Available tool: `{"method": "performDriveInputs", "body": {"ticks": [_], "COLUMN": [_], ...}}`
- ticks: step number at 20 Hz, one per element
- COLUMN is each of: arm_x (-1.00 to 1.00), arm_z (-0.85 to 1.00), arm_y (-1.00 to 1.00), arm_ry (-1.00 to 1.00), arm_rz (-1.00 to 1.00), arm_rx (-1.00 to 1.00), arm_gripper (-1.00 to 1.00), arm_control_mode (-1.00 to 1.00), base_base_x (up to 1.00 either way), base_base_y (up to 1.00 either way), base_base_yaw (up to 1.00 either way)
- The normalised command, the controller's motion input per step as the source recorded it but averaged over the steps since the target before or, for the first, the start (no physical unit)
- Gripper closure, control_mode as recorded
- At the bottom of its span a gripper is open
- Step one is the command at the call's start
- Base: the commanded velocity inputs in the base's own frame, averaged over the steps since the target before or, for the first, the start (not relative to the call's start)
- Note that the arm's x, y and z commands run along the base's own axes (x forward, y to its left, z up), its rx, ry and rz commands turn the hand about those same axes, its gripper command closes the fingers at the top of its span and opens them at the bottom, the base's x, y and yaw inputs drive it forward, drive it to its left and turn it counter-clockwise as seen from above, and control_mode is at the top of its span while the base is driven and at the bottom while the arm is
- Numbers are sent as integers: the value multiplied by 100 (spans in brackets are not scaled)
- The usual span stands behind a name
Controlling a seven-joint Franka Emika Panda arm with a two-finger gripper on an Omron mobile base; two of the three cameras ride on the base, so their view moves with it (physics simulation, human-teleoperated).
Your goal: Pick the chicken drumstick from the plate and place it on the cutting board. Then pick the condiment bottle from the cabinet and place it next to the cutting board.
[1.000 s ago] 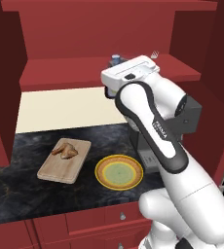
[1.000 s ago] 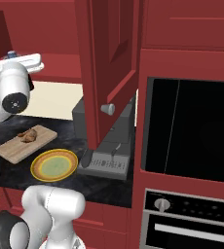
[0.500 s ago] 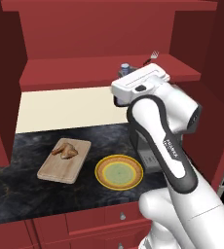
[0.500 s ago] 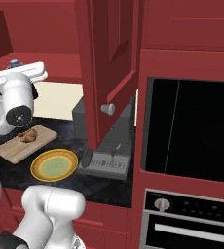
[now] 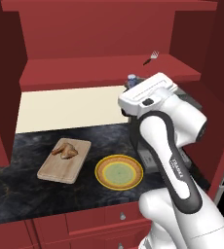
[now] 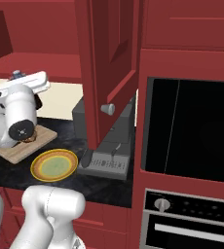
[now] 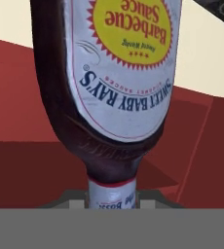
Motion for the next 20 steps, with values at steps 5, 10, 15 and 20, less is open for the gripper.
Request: {"method": "performDriveInputs", "body": {"ticks": [5, 10, 15, 20], "arm_x": [-49, -48, -27, -13], "arm_z": [-7, -13, -1, 0], "arm_y": [0, 0, 0, 11], "arm_ry": [10, 13, 13, 14], "arm_rz": [-4, -4, -1, 0], "arm_rx": [2, 6, 6, 7], "arm_gripper": [100, 100, 100, 100], "arm_control_mode": [-100, -100, -100, -100], "base_base_x": [0, 0, 0, 0], "base_base_y": [0, 0, 0, 0], "base_base_yaw": [0, 0, 0, 0]}}
